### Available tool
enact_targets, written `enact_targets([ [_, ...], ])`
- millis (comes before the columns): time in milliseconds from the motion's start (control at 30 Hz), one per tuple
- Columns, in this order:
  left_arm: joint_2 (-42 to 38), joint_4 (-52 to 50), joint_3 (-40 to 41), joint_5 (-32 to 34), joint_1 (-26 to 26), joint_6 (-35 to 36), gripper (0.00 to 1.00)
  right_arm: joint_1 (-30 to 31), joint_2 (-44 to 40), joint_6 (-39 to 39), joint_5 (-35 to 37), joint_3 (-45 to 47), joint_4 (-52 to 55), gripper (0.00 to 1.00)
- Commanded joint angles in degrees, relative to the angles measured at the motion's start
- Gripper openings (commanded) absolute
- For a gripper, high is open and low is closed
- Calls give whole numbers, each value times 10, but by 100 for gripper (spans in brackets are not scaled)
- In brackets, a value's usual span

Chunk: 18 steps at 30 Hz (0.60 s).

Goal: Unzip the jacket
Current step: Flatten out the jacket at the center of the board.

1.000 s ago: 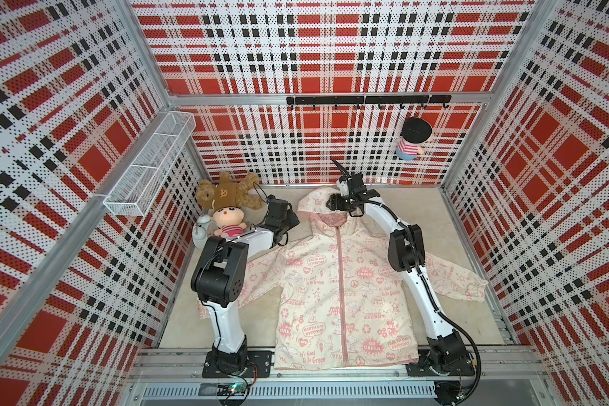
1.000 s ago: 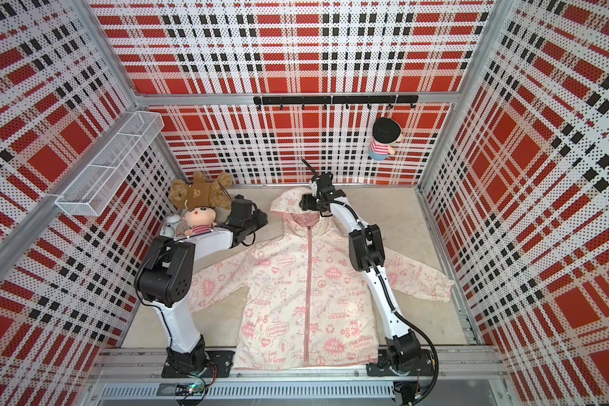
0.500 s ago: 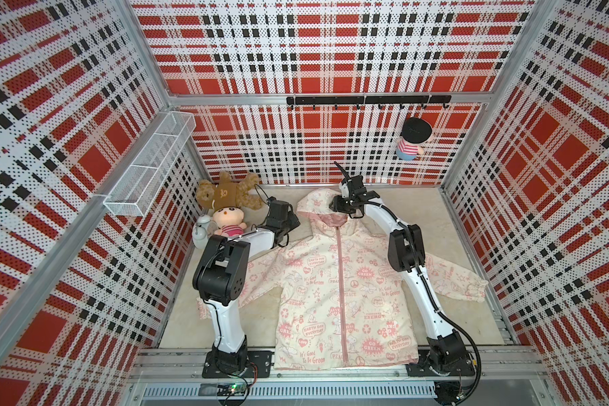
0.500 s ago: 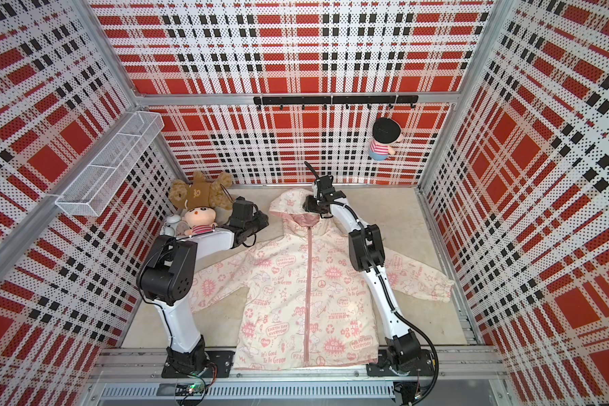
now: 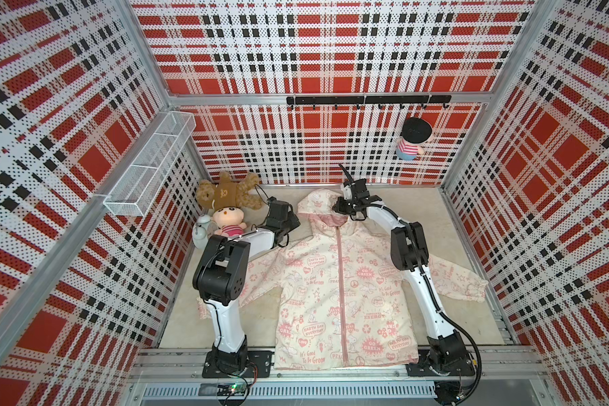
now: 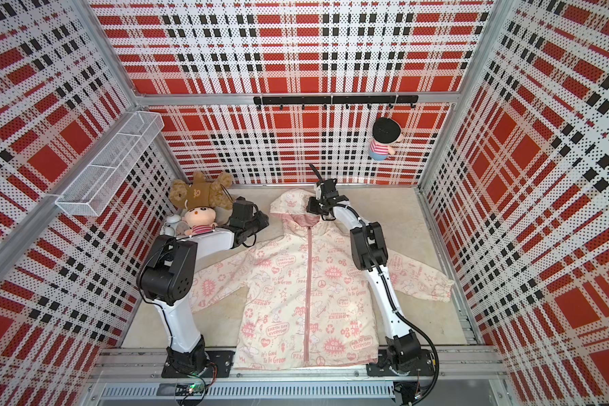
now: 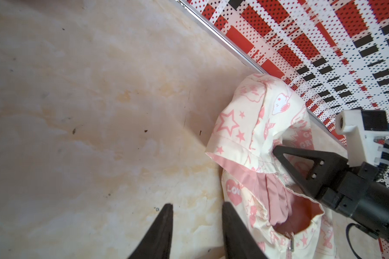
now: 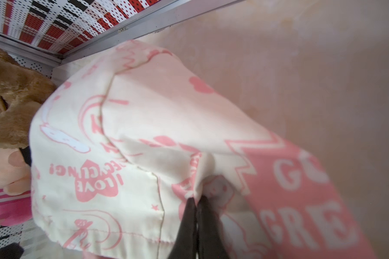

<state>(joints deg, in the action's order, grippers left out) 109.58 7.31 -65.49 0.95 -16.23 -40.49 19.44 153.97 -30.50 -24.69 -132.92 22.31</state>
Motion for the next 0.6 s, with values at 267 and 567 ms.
enact_targets([
  [267, -13, 9, 3, 8, -5, 10, 39, -40, -128, 26, -106, 16, -97, 0],
  [567, -13, 9, -8, 7, -13, 6, 39, -96, -124, -57, -191, 46, -224, 0],
])
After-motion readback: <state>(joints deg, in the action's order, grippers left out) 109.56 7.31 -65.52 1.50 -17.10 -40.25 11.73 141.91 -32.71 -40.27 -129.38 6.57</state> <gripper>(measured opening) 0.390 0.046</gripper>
